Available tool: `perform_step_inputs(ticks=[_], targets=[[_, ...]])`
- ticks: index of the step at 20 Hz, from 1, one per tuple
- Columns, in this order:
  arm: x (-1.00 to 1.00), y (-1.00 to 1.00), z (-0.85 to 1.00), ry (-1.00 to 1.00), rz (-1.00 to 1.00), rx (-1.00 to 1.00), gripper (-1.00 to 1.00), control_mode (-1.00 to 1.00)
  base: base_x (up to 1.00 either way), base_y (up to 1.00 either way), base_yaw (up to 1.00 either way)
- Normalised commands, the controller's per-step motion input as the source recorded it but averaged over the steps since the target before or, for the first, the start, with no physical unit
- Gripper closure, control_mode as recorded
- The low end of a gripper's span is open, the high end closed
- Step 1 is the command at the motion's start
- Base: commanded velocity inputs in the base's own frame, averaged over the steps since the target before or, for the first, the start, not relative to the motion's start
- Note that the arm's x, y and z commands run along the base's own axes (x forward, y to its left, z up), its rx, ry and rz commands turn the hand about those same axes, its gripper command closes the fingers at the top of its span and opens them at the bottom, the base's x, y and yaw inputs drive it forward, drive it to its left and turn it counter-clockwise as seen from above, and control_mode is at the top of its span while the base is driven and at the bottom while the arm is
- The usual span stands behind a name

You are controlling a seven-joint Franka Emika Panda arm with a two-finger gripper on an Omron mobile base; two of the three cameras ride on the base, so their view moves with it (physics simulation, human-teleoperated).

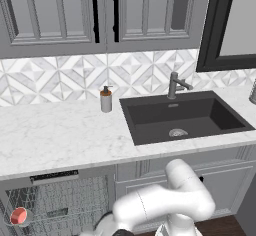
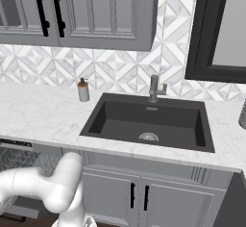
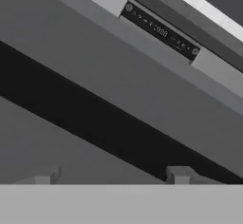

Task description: Pick up the cup and bowl from the counter, place them in the dishwasher, and close the dishwasher door.

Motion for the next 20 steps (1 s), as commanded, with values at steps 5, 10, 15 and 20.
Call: perform_step_inputs(ticks=[5,10,15,20], targets=[[-0.05,-0.25,0.1,-0.01,0.0,0.0,-1.0,-1.0,0.0,0.0,0.0],[-0.24,0.0,0.01,-0.09,0.0,0.0,-1.0,-1.0,0.0,0.0,0.0],[-0.02,0.0,0.34,-0.17,0.0,0.0,-1.0,-1.0,0.0,0.0,0.0],[0.82,-0.28,0.07,-0.01,0.0,-0.02,-1.0,-1.0,0.0,0.0,0.0]])
